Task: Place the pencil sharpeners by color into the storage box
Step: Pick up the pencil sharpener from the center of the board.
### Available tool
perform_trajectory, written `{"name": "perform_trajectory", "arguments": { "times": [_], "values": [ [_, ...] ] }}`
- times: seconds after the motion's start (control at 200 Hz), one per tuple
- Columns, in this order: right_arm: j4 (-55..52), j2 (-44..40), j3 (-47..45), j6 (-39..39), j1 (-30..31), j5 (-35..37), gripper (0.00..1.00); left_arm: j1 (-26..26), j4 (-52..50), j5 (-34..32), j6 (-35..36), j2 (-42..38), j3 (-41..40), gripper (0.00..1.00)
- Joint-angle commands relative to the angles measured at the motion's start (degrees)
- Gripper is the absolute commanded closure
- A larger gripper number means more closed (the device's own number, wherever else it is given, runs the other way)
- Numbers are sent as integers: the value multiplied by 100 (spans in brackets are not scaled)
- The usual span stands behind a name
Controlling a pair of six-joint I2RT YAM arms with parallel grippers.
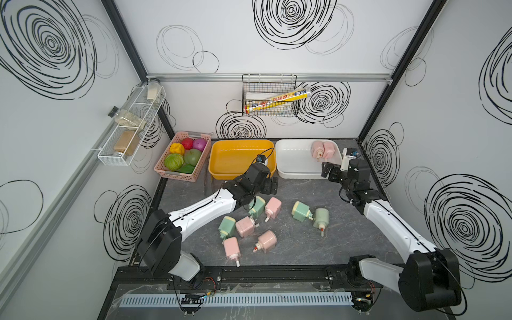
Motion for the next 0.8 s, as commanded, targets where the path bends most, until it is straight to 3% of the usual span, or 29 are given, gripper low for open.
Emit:
{"name": "perform_trajectory", "arguments": {
  "times": [0.0,0.365,0.425,0.515,0.6,0.796],
  "values": [
    [-393,-291,-68,-39,-3,-309,0,-102,-489,-156,-44,-209,-23,1],
    [-497,-1564,-886,-14,0,-965,0,-284,-1591,566,-24,-309,212,1],
    [-555,-1575,-929,6,2,-1313,0,-400,-1513,856,153,-341,158,1],
    [-558,-1583,-1029,56,4,-1668,0,-776,-1600,604,798,-283,289,1],
    [-504,-1632,-1139,127,10,-1669,0,-844,-1849,427,992,67,714,1],
    [-656,-1687,-1064,44,6,-1542,0,-813,-2676,207,555,1297,1919,1]
  ]
}}
